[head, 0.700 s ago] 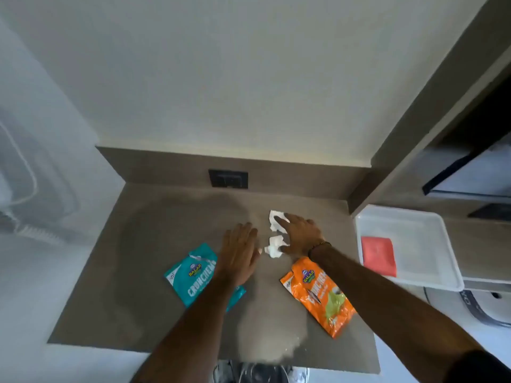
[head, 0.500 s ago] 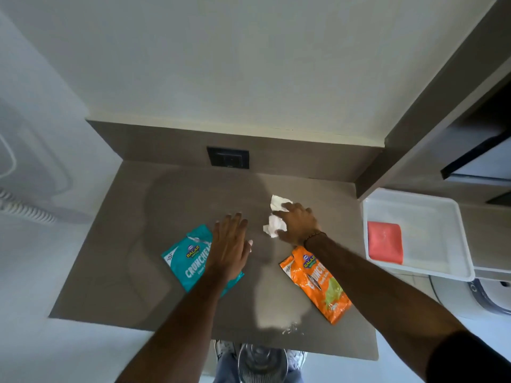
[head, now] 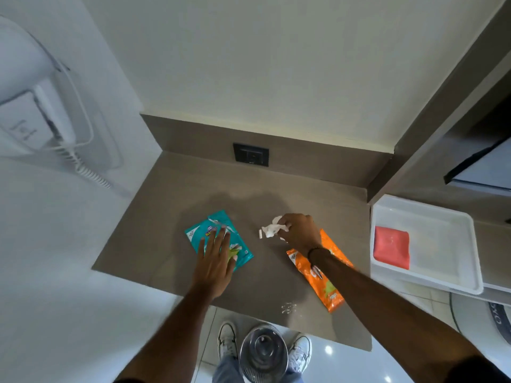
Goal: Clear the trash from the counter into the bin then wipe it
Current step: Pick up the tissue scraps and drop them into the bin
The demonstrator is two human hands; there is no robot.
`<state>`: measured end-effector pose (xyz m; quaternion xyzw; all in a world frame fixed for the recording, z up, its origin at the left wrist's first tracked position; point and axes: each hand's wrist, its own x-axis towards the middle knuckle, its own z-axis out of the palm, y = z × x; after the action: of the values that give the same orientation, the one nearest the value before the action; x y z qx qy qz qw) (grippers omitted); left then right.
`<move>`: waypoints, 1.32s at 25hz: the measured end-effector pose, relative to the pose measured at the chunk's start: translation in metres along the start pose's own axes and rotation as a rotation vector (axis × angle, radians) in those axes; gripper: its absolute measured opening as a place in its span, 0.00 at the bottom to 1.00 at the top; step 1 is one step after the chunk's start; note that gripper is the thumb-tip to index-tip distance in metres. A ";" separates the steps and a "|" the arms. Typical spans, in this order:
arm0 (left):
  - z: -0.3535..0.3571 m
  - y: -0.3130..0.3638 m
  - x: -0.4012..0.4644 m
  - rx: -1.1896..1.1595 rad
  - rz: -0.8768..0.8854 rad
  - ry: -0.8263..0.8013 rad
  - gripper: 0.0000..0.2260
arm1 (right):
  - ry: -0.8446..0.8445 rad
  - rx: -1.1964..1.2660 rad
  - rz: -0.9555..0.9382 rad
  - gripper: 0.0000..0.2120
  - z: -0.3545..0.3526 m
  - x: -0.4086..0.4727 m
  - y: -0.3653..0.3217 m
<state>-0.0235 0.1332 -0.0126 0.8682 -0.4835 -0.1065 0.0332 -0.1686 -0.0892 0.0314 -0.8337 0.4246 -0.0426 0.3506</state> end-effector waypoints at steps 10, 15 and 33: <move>0.049 -0.034 -0.023 -0.074 0.052 0.025 0.32 | 0.230 -0.033 -0.202 0.13 0.120 -0.193 0.012; 0.072 -0.045 -0.019 -0.006 0.081 0.138 0.33 | 0.138 -0.049 -0.013 0.13 0.202 -0.257 0.042; 0.099 -0.054 -0.013 0.061 0.109 0.267 0.33 | -0.287 -0.084 0.714 0.29 0.347 -0.232 0.182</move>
<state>-0.0067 0.1771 -0.1163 0.8476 -0.5243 0.0268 0.0768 -0.3111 0.2004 -0.2893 -0.6446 0.6359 0.2168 0.3648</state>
